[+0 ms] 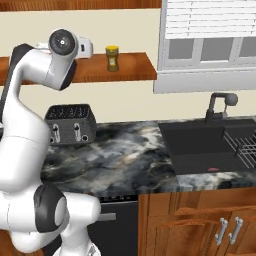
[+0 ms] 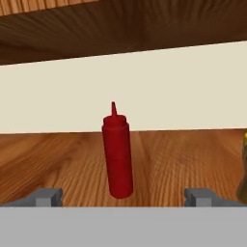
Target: Collect the turmeric, ketchup, and shaker from the cabinet and place them next to the stove.
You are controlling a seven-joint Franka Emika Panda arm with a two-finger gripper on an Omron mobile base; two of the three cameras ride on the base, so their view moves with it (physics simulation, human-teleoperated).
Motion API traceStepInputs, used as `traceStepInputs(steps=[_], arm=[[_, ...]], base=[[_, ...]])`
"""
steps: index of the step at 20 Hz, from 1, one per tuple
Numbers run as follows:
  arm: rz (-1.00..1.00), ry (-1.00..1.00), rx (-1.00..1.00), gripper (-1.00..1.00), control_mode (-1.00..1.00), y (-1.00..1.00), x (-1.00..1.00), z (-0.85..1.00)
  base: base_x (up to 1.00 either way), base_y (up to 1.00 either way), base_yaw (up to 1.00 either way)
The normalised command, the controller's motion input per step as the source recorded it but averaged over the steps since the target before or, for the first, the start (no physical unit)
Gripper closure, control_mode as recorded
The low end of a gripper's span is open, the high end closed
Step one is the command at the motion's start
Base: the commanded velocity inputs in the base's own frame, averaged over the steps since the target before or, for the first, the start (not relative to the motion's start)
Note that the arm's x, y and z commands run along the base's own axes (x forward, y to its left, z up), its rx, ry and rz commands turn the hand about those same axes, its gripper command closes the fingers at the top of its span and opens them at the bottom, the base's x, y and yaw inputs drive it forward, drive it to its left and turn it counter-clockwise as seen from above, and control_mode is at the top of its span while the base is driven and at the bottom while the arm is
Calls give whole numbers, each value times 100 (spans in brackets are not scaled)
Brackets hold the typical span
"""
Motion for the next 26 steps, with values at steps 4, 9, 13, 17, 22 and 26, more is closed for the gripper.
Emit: traceStepInputs(steps=[4, 9, 13, 17, 22, 26], arm=[[0, 7, 0, -100, -100, 21, 27, 0], [0, 7, -1, -100, -100, 28, 29, 0], [0, 3, -3, -100, -100, 28, 28, 0], [0, 0, -1, -100, -100, 15, 23, 0], [0, 0, 0, -100, -100, 1, 19, 0], [0, 1, 0, -100, -100, 0, 12, 0]], base=[[0, 0, 0], [0, 0, 0], [0, 0, 0], [0, 0, 0], [0, 0, 0], [0, 0, 0]])
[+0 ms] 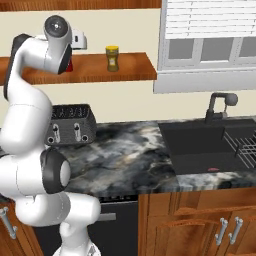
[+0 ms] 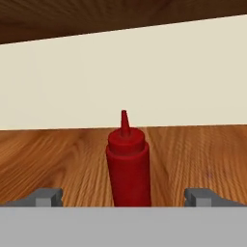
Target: Collect the turmeric, ketchup, and shaker from the cabinet and place them next to the stove.
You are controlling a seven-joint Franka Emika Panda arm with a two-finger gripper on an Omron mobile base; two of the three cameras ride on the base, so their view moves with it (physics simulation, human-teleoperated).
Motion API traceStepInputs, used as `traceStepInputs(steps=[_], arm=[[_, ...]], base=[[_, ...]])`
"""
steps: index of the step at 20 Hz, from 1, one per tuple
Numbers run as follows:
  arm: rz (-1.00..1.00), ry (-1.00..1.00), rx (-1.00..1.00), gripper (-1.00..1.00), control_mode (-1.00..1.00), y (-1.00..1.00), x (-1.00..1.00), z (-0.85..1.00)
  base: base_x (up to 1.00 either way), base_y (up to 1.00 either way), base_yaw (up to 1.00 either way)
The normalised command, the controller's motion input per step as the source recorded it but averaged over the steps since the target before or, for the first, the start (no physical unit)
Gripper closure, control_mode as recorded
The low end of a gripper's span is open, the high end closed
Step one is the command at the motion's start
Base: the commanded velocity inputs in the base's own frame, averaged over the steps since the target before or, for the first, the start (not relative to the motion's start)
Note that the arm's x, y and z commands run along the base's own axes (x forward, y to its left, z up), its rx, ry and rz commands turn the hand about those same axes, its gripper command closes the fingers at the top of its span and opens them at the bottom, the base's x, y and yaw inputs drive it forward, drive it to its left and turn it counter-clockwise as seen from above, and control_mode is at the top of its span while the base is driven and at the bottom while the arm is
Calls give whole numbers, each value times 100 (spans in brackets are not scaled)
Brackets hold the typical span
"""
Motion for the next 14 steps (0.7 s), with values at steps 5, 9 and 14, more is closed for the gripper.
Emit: traceStepInputs(steps=[5, 9, 14], arm=[[0, 3, 0, -100, -100, 0, 16, 0], [0, 2, 0, -100, -100, 0, 21, 0], [0, 2, 0, -100, -100, 1, 19, 0]], base=[[0, 0, 0], [0, 0, 0], [0, 0, 0]])
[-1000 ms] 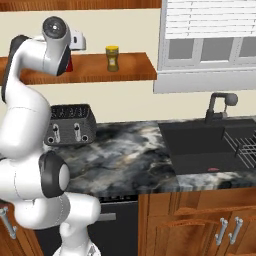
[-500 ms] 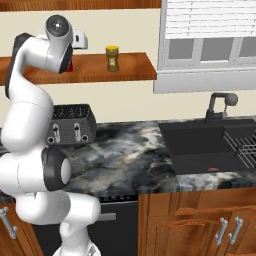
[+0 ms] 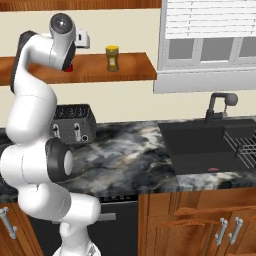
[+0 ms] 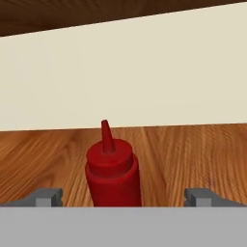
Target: Collect the turmeric, ketchup, and shaker from the cabinet and place them next to the stove.
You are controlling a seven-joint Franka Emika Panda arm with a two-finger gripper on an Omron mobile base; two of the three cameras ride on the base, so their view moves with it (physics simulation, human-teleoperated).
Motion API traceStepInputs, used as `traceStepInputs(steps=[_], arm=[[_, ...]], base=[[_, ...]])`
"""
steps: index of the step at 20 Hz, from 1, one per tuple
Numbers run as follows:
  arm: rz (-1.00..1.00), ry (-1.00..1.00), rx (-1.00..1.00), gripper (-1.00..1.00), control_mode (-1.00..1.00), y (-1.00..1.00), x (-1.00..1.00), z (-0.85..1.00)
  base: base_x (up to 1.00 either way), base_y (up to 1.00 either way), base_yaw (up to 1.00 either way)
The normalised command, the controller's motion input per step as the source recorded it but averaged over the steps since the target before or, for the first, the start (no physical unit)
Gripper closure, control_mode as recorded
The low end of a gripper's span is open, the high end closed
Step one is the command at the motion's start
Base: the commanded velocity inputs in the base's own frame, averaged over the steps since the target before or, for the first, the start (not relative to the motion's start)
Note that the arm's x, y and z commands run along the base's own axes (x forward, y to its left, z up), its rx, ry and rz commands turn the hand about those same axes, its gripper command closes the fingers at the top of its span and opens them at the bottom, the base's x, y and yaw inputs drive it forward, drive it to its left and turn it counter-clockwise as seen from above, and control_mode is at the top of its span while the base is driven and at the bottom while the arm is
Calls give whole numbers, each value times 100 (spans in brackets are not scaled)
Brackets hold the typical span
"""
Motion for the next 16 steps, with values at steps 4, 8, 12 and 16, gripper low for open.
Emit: traceStepInputs(steps=[4, 8, 12, 16], arm=[[0, 3, -1, -100, -100, 9, 16, 0], [0, 1, -1, -100, -100, 17, 6, -2], [1, 0, -2, -100, -100, 18, 4, -1], [1, 1, -1, -100, -100, 11, 11, 0]], base=[[0, 0, 0], [0, 0, 0], [0, 0, 0], [0, 0, 0]])
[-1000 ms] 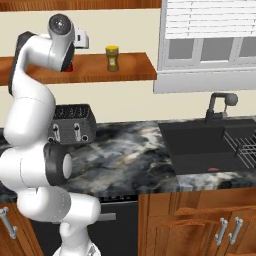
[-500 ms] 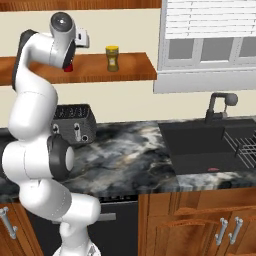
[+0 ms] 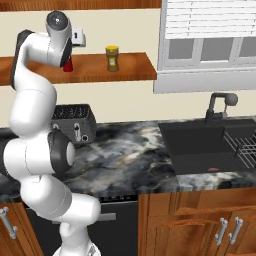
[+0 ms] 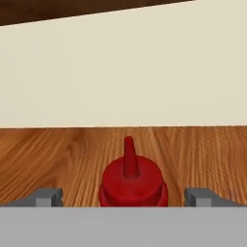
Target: Collect the turmeric, ketchup, and shaker from the cabinet and place them next to the stove.
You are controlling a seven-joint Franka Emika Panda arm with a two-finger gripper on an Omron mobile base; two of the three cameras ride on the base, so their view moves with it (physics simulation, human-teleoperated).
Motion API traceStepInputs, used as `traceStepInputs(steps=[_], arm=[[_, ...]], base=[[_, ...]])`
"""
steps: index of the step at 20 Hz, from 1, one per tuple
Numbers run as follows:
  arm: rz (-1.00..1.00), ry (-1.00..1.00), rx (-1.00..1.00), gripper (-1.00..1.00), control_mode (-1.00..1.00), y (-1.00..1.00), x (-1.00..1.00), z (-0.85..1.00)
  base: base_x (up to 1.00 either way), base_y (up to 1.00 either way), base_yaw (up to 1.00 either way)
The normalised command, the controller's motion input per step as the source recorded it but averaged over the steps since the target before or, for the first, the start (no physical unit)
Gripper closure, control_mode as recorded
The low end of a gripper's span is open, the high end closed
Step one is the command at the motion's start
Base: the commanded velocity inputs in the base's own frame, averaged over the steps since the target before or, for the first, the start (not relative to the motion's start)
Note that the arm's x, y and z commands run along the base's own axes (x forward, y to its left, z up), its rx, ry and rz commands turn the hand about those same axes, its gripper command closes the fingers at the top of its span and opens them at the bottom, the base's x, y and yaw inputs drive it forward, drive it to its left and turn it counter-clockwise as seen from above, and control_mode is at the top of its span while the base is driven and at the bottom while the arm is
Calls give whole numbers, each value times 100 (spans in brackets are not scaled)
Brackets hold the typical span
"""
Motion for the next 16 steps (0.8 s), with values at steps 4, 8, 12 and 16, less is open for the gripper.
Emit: traceStepInputs(steps=[4, 8, 12, 16], arm=[[1, 1, 0, -100, -100, 4, 15, 0], [1, 0, 0, -100, -100, 0, 18, 0], [0, 1, -1, 100, -100, 1, 17, -1], [0, 1, -1, 100, -100, 0, 7, -6]], base=[[0, 0, 0], [0, 0, 0], [0, 0, 0], [0, 0, 0]])
